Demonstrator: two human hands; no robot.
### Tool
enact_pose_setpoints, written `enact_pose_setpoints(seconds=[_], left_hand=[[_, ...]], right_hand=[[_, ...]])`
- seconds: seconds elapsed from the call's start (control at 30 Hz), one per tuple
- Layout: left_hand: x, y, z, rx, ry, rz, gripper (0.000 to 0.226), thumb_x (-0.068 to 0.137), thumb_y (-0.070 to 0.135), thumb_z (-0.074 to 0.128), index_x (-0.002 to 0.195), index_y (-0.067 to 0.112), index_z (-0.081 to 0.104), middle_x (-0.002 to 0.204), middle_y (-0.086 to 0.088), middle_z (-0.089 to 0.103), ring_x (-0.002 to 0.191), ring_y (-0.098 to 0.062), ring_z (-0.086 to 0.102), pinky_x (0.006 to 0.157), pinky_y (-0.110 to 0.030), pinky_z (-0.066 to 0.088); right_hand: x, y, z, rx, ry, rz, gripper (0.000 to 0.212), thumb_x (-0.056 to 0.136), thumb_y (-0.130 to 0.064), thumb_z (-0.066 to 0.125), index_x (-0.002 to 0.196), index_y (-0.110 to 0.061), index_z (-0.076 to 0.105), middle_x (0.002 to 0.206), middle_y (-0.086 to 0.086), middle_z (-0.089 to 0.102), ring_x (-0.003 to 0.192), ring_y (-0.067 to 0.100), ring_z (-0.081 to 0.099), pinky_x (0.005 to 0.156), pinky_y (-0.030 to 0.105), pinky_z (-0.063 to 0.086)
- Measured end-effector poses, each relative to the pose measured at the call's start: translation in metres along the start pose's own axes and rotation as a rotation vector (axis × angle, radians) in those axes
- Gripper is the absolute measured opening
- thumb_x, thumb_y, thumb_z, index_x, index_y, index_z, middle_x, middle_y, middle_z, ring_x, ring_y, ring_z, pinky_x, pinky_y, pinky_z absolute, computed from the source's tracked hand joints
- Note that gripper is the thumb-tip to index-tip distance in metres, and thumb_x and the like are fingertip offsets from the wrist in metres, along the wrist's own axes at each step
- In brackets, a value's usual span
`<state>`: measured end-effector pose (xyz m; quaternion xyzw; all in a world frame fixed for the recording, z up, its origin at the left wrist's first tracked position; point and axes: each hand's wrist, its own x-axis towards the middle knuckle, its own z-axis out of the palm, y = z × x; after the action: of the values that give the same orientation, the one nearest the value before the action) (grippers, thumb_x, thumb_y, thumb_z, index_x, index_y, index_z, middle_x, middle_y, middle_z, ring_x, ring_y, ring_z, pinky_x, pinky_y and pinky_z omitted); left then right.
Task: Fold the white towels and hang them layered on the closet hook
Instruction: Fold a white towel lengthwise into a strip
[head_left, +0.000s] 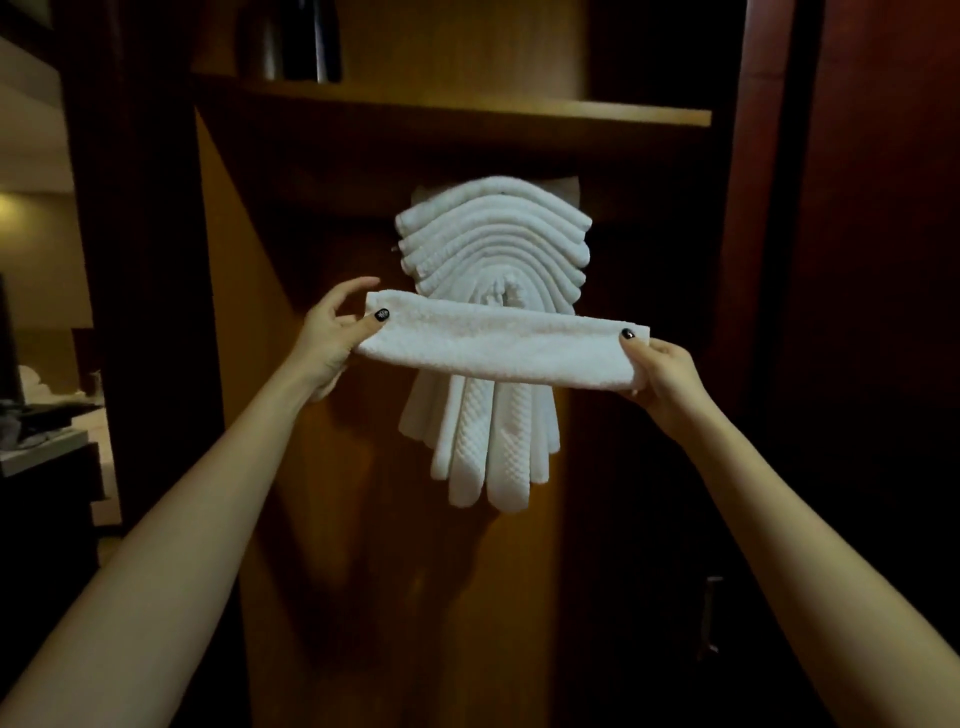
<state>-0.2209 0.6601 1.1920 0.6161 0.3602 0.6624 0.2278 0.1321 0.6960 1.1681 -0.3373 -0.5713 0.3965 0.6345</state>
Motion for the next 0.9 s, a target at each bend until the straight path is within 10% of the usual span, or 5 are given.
enact_pose_setpoints(seconds=[0.37,0.9], left_hand=[[0.132,0.035,0.004,-0.142,0.304,0.224,0.029,0.090,0.003,0.064,0.097,0.025,0.046,0.086,-0.001,0.061,0.071,-0.011,0.061,0.060,-0.027,0.047],[0.265,0.001,0.018,-0.311,0.185,0.244,0.016,0.092,0.000,0.059,0.095,0.009,0.071,0.089,-0.005,0.076,0.088,-0.016,0.072,0.071,-0.024,0.057]], right_hand=[[0.147,-0.079,0.043,0.057,-0.002,-0.250,0.025,0.097,-0.020,0.060,0.100,0.004,0.055,0.083,0.017,0.052,0.070,0.024,0.055,0.064,0.034,0.046],[0.298,-0.086,0.063,0.084,0.186,-0.305,0.024,0.093,-0.023,0.063,0.098,0.001,0.061,0.097,0.015,0.068,0.084,0.024,0.067,0.081,0.039,0.054]])
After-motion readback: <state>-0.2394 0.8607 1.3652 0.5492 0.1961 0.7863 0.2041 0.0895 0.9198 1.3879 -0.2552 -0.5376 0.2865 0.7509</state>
